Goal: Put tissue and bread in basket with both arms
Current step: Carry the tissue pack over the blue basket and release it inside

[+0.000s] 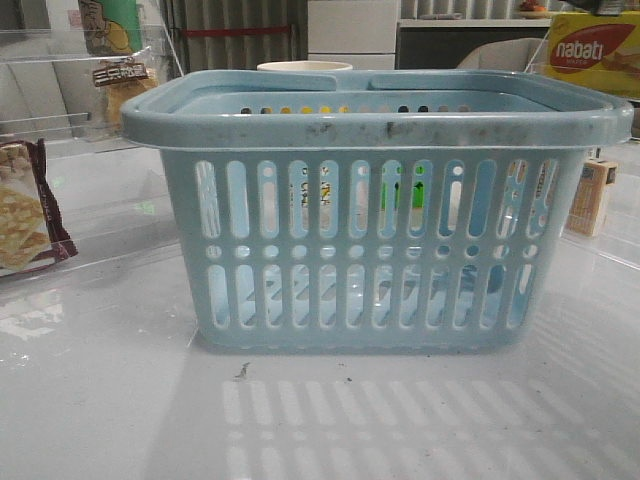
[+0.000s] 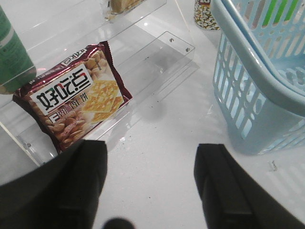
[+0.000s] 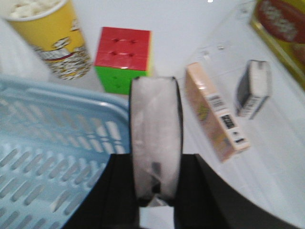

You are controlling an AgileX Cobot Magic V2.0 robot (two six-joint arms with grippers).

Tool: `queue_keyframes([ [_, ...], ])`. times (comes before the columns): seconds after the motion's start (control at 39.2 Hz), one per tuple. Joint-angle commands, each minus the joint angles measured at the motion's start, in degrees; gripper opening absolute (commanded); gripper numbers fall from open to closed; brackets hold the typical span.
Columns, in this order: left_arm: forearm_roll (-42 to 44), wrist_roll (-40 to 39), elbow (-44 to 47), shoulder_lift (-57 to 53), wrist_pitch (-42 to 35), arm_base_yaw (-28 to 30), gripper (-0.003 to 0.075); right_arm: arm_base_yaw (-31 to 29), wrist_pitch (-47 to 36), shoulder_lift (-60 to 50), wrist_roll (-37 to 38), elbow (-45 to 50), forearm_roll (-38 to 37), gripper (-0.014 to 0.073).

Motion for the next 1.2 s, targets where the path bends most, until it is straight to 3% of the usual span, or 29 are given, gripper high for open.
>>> queue_keyframes([
  [0.0, -0.63, 0.01, -1.66, -0.02, -4.62, -0.49, 0.0454, 5.16, -1.67, -1.47, -0.24, -1.87, 0.54, 0.0162],
  [0.26, -0.63, 0.01, -1.66, -0.02, -4.62, -0.49, 0.0454, 15.45, -0.53, 3.65, -0.24, -1.87, 0.54, 0.0174],
  [0.36, -0.63, 0.01, -1.66, -0.02, -4.62, -0.49, 0.0454, 16.53, -1.04, 5.72, -0.24, -1.87, 0.62, 0.0299],
  [0.46, -0.63, 0.01, -1.66, -0.02, -4.62, -0.49, 0.0454, 16.52, -2.87, 6.56, -0.24, -1.87, 0.38, 0.0496],
  [0.56, -0.63, 0.01, -1.66, -0.02, -4.62, -0.49, 0.0454, 16.52, -3.6, 5.32, -0.24, -1.93, -1.57, 0.0584],
  [0.77, -0.63, 0.01, -1.66, -0.02, -4.62, -0.49, 0.0454, 16.57, -2.55, -5.67, -0.24, 1.94, -3.38, 0.0542],
  [1.17, -0.63, 0.01, -1.66, 0.21, -4.62, -0.49, 0.0454, 16.57, -3.04, -37.82, -0.24, 31.46, -6.26, 0.0533],
])
